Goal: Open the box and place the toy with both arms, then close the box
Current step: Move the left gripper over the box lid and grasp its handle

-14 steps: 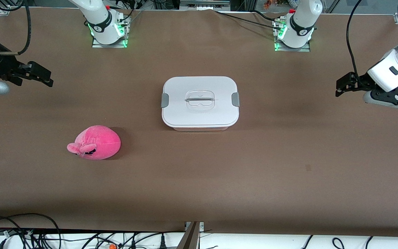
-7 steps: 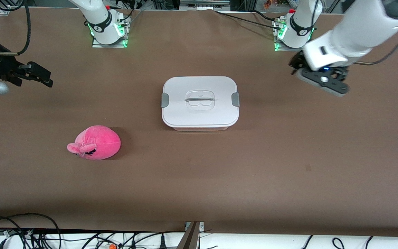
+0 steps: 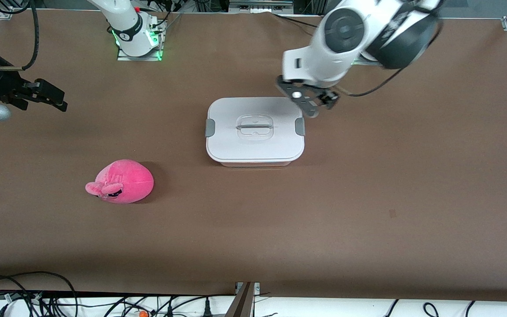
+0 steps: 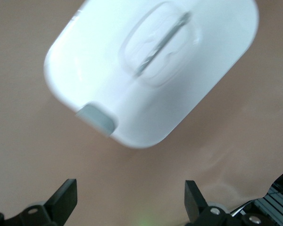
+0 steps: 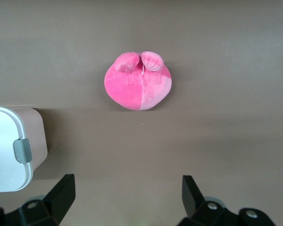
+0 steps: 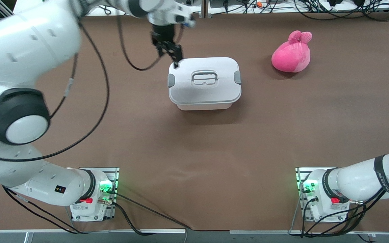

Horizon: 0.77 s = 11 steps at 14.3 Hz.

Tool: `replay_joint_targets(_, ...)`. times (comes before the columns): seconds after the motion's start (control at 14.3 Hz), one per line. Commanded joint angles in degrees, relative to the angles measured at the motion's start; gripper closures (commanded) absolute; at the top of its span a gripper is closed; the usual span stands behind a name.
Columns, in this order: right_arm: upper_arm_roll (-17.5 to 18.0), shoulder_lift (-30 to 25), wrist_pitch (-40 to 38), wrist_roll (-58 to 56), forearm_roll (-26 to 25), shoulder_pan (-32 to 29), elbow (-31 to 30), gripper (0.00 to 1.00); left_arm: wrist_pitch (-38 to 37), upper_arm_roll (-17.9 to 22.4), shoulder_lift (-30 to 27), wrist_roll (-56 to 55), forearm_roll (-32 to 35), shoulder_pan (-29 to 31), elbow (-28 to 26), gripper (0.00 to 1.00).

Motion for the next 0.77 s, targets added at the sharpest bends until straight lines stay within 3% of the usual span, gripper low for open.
replay_joint_targets(0.0,-0.16,-0.84,0.82,-0.52,0.91,-0.03,-1.02,0.0,3.21,0.54,8.48,0.71,6.6,-7.31,6.39,0.0)
replay_joint_targets(0.28,-0.08,-0.84,1.0,-0.52,0.91,-0.03,-1.02,0.0,16.58,0.8,15.52,0.98,11.09,-11.63,6.3,0.0)
replay_joint_targets(0.63,-0.08,-0.84,0.91,-0.61,0.91,-0.03,-1.02,0.0,16.95,0.72,17.29,10.09,15.16,-12.95,6.12,0.0)
replay_joint_targets(0.7,-0.08,-0.84,1.09,-0.61,0.91,-0.03,-1.02,0.0,16.86,0.81,17.29,11.16,15.25,-12.96,6.21,0.06)
